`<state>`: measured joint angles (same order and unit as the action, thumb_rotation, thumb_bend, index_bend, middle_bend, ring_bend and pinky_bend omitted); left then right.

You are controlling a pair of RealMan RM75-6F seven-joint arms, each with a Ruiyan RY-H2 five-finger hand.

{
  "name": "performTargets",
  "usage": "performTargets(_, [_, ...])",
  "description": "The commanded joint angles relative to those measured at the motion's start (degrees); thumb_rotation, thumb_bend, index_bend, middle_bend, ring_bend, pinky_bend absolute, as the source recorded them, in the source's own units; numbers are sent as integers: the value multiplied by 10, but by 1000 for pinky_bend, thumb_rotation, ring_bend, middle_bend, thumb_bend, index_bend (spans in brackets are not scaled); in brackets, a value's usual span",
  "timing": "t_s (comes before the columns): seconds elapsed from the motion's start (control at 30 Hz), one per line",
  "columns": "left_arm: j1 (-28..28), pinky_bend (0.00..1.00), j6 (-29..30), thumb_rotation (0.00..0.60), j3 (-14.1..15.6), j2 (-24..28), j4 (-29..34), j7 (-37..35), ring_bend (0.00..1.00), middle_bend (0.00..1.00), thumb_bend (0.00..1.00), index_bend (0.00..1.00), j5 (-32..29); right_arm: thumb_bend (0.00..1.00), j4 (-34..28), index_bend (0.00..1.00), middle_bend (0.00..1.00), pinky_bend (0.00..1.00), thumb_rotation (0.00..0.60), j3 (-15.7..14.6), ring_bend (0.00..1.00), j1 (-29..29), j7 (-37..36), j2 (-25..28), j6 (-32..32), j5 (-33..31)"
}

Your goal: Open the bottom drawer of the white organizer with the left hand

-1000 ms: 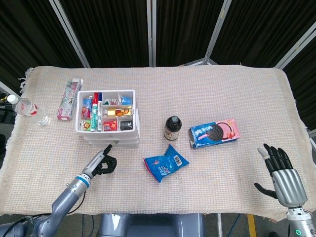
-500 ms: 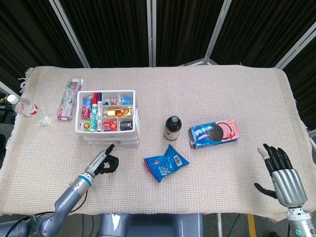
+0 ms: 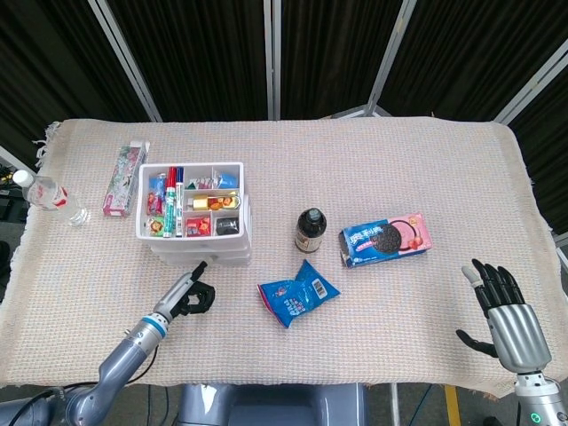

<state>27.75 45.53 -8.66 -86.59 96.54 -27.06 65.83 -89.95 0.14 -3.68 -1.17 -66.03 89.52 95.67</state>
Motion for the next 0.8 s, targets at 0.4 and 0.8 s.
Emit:
performTargets(0.4, [-17,594,11,600,26,15,3,-20,753,749,735,103,43,19,-1,0,0,0,600,0,0,0,1,0,0,0])
performTargets(0.8, [-75,594,108,600,93,42,8,-44,753,749,734,119,166,20,-1,0,0,0,600,-1,0,2,4,-1,5,5])
